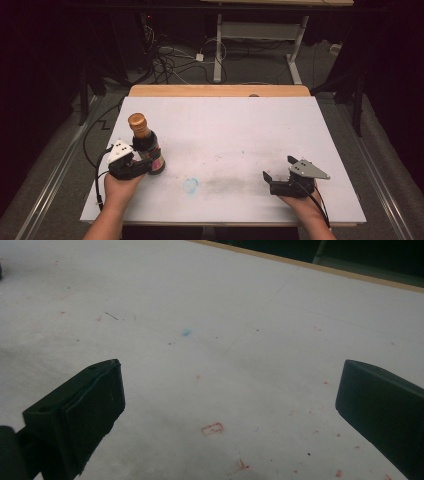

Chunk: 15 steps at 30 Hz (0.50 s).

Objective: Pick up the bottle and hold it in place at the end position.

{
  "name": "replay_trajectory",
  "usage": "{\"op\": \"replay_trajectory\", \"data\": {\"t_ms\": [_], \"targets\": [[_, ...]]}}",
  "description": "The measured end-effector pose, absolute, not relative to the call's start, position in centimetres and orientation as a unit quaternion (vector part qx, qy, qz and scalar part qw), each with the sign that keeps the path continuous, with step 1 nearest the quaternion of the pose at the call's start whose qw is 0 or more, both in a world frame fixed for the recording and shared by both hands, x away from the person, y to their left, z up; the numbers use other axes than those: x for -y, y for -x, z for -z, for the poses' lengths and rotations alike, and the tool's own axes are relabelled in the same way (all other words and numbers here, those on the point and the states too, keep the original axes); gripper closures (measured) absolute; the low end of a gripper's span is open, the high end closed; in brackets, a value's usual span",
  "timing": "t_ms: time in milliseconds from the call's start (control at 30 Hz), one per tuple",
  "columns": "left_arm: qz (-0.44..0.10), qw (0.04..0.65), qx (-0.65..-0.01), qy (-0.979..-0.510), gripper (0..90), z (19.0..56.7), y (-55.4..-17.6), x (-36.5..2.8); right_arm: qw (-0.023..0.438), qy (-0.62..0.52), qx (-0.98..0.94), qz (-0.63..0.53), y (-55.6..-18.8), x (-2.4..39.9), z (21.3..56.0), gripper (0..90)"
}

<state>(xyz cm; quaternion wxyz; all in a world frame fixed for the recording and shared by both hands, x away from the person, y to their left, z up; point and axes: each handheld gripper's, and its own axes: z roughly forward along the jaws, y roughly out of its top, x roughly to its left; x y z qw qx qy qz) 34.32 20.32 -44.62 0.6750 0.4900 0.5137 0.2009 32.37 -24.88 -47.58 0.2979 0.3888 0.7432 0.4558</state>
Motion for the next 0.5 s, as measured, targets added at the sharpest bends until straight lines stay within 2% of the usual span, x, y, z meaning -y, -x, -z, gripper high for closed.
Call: {"op": "replay_trajectory", "data": {"t_ms": [333, 500], "targets": [[-0.185, 0.688, -0.505, -0.488, 29.5, 43.3, -34.8, -18.7, 0.299, -0.389, -0.741, -0.458, -32.4, 25.1, 47.5, 0.4], [-0.181, 0.686, -0.493, -0.504, 29.5, 42.9, -35.5, -16.8, 0.300, -0.389, -0.740, -0.459, -32.4, 25.2, 47.5, 0.4]]}}
